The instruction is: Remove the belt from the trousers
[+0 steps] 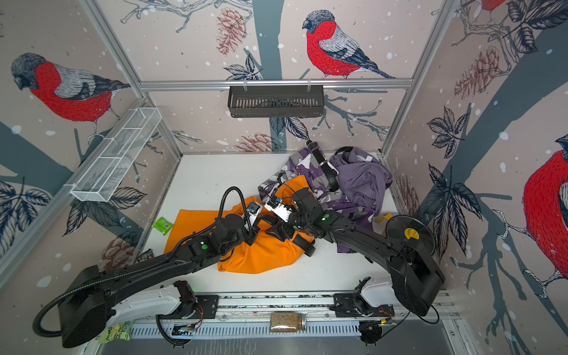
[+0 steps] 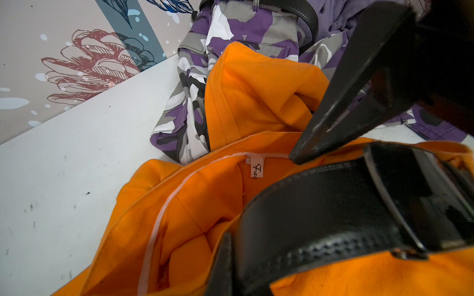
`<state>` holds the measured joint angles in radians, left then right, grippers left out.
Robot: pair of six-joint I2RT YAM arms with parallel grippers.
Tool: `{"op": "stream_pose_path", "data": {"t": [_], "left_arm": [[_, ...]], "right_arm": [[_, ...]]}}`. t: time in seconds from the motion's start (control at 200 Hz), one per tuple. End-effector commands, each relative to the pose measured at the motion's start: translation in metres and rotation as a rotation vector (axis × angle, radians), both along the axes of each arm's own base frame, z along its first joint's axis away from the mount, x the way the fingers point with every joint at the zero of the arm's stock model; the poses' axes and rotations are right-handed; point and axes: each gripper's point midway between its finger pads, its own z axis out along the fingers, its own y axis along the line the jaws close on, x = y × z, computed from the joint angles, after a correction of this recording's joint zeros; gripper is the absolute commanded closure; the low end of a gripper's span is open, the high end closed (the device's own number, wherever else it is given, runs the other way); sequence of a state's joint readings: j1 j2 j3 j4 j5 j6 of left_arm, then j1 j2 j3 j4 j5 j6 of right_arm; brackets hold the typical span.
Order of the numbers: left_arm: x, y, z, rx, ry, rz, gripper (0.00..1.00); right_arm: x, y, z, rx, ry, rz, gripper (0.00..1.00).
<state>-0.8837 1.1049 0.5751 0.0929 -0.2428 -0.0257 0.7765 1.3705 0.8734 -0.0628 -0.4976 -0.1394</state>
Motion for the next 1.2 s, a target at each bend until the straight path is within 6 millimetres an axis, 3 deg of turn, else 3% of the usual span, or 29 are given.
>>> {"op": "stream_pose_path", "data": {"t": [0.0,0.35,0.555,1.116,1.196], "left_arm": [[0.000,-0.003,0.002,-0.023,0.007,-0.006,1.00],[0.000,-0.001,0.004,-0.023,0.002,0.002,1.00],[0.000,-0.001,0.001,-0.018,0.006,0.005,1.00],[0.004,0.011,0.000,0.002,-0.003,0.065,1.00],[0.006,0.015,0.000,0.008,-0.005,0.091,1.00]], "right_arm": [[0.008,0.003,0.005,-0.013,-0.058,-0.022,0.27],[0.004,0.005,-0.013,-0.102,-0.088,-0.018,0.32],[0.006,0.003,-0.004,-0.089,-0.112,-0.036,0.38],[0.005,0.000,0.000,-0.083,-0.124,-0.054,0.81],[0.005,-0.003,0.000,-0.086,-0.124,-0.065,0.84]]}}
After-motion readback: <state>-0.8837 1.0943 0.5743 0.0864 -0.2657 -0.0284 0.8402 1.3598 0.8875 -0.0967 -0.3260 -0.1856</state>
